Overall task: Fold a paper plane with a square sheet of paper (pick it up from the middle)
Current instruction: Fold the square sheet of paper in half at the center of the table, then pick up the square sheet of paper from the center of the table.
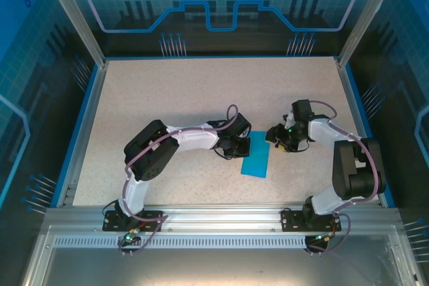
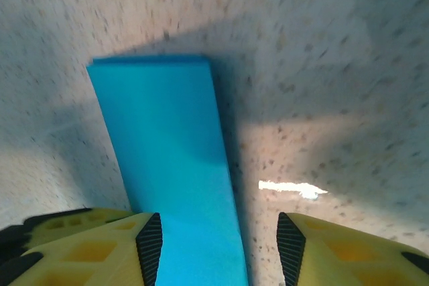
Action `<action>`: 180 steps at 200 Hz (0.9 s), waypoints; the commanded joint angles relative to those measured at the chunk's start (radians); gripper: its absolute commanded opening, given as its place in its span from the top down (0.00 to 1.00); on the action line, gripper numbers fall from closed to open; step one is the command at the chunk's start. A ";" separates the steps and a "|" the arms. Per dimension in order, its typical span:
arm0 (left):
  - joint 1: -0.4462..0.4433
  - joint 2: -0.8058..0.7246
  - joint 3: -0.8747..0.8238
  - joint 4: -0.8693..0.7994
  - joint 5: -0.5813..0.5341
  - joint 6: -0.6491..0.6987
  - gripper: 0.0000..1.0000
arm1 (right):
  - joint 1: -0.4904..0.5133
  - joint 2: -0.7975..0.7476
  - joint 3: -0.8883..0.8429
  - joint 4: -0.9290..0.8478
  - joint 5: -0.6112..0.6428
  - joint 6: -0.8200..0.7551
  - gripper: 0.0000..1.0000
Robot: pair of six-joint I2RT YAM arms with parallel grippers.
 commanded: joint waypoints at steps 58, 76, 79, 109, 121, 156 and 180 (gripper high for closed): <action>-0.006 -0.219 -0.161 0.032 -0.083 -0.032 1.00 | 0.092 -0.019 -0.027 -0.023 0.059 0.031 0.48; -0.005 -0.275 -0.191 0.019 -0.133 -0.029 1.00 | 0.097 -0.026 -0.033 -0.034 0.086 0.029 0.48; -0.005 -0.281 -0.197 0.016 -0.142 -0.030 1.00 | 0.100 -0.025 -0.032 -0.038 0.092 0.028 0.47; 0.001 -0.323 -0.235 0.007 -0.172 -0.034 1.00 | 0.116 -0.003 -0.032 -0.027 0.090 0.032 0.46; 0.001 -0.333 -0.246 0.006 -0.177 -0.039 1.00 | 0.123 0.003 -0.033 -0.018 0.089 0.037 0.45; 0.002 -0.354 -0.257 -0.002 -0.198 -0.044 0.99 | 0.155 0.020 -0.023 0.009 0.059 0.047 0.45; 0.003 -0.366 -0.253 -0.018 -0.210 -0.041 1.00 | 0.169 0.034 -0.022 0.019 0.047 0.052 0.45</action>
